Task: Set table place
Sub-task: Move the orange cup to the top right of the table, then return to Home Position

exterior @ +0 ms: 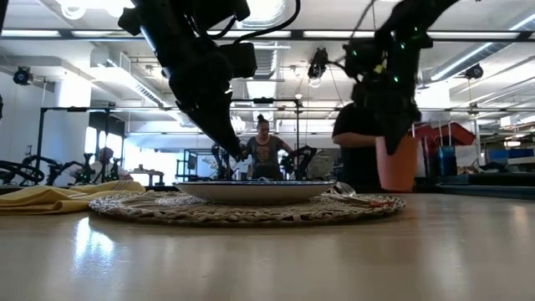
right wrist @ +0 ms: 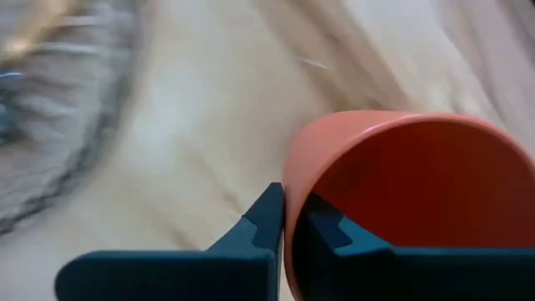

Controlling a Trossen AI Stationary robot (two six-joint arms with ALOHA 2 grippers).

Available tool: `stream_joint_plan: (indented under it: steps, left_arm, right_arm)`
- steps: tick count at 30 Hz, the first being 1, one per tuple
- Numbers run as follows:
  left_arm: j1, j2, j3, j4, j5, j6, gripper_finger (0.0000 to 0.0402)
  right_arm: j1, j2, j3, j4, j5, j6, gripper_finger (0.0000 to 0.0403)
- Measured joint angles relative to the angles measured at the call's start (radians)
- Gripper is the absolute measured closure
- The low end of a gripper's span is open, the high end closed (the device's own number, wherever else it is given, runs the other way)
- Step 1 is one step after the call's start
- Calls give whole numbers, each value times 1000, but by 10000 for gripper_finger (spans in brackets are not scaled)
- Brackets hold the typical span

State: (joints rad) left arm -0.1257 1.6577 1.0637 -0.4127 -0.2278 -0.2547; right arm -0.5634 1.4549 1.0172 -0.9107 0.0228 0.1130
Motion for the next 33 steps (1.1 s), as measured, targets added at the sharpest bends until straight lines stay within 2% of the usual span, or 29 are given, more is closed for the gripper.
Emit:
stream_joint_plan:
  steps: [6, 11, 19, 23, 33]
  left_arm:
    - [2, 0, 0, 7, -4, 4, 402]
    - [2, 0, 0, 10, -5, -4, 402]
    - [-7, 0, 0, -32, -1, -16, 402]
    - [-9, -1, 0, -60, 1, -24, 402]
    - [-26, -1, 0, -75, 0, -62, 402]
  right_arm:
    - [238, 74, 102, -8, 33, 75, 402]
    - [317, 188, 190, -43, 74, 97, 403]
    - [328, 303, 242, -47, 101, 89, 402]
    - [327, 293, 260, -47, 86, 98, 396]
    - [327, 203, 272, -56, 83, 128, 349]
